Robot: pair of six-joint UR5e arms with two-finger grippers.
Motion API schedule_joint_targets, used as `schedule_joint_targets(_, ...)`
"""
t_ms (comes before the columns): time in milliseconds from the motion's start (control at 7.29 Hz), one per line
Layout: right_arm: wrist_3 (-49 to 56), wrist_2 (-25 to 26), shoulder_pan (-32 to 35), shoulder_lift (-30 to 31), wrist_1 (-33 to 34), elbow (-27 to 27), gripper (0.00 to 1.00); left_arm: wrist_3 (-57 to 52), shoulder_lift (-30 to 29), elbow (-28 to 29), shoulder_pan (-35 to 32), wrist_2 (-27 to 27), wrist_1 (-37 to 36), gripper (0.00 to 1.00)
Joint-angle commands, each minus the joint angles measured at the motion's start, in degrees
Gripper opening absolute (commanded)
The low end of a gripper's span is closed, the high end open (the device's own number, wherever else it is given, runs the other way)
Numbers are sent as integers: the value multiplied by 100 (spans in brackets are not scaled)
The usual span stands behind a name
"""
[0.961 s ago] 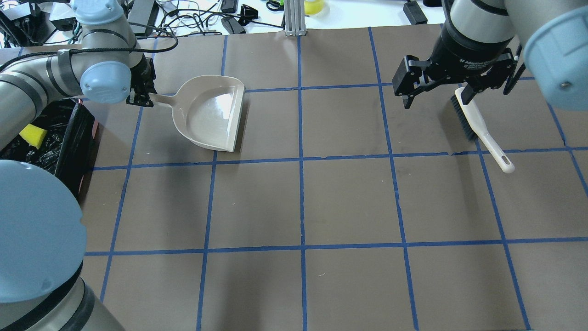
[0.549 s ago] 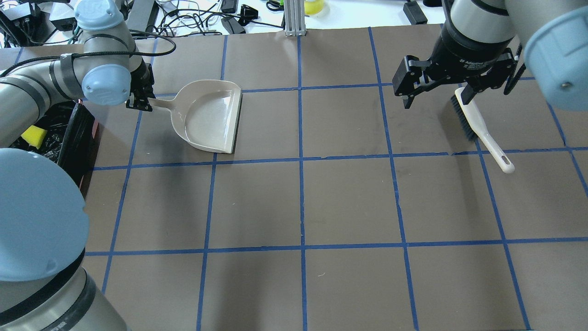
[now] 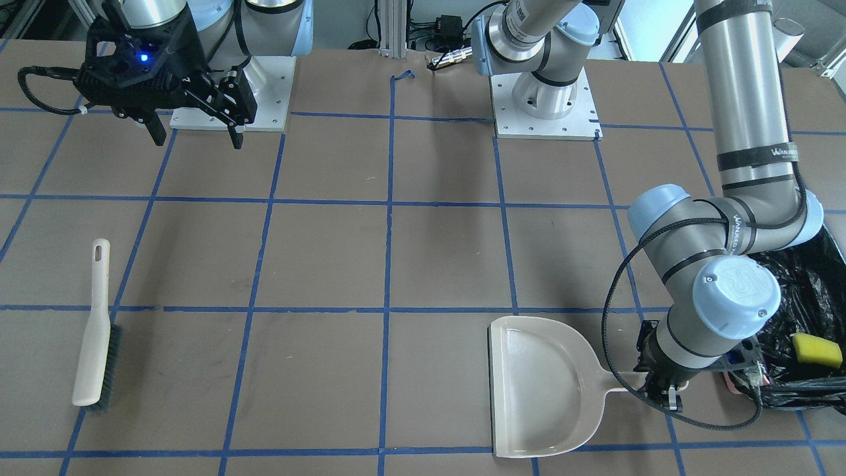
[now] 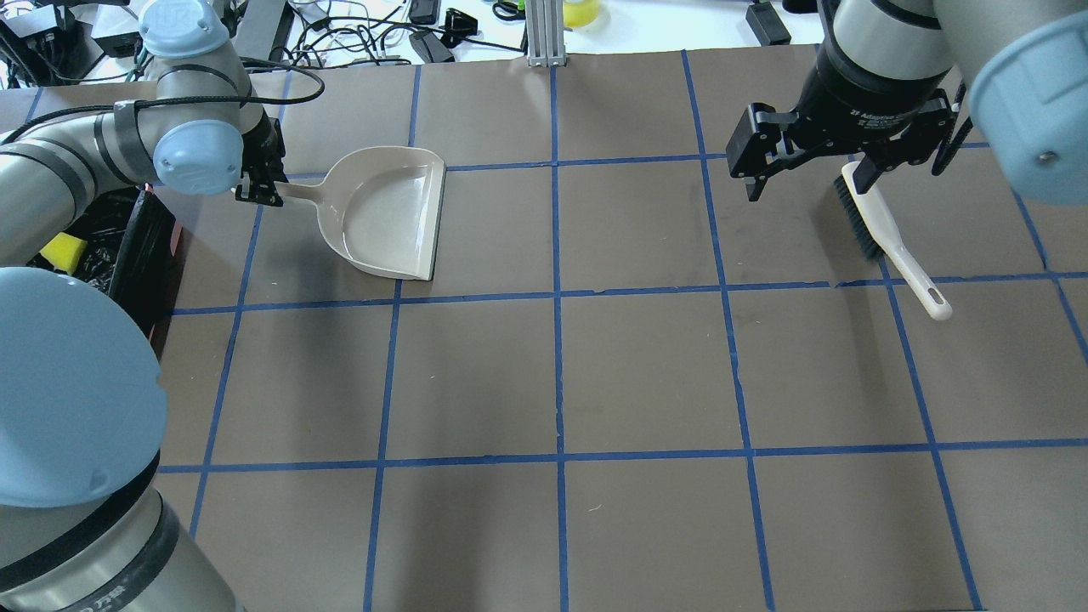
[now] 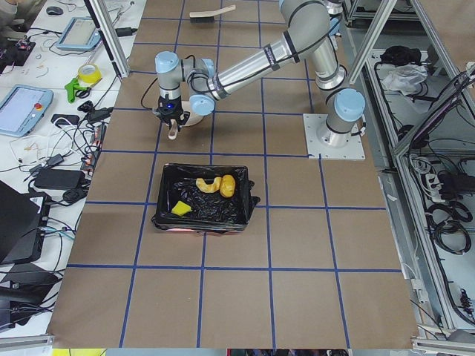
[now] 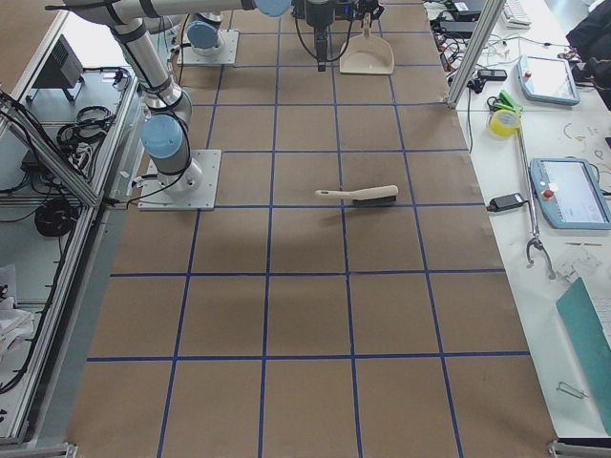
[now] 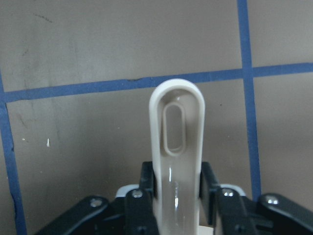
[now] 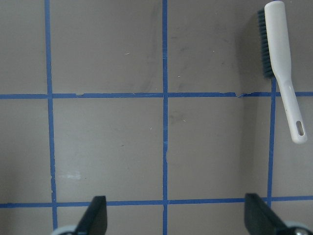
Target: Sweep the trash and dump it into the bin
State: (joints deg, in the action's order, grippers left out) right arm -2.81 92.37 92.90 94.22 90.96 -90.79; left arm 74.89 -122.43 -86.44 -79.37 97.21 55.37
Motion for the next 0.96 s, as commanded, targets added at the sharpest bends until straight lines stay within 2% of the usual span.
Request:
schedule_joint_targets(0,0,0,0,0,1,0,100,25,52,-48,0,-97,-9,0)
schedule_joint_targets(824,17,0,0,8,-8,0,100,174,43,-57,0,-79,-9,0)
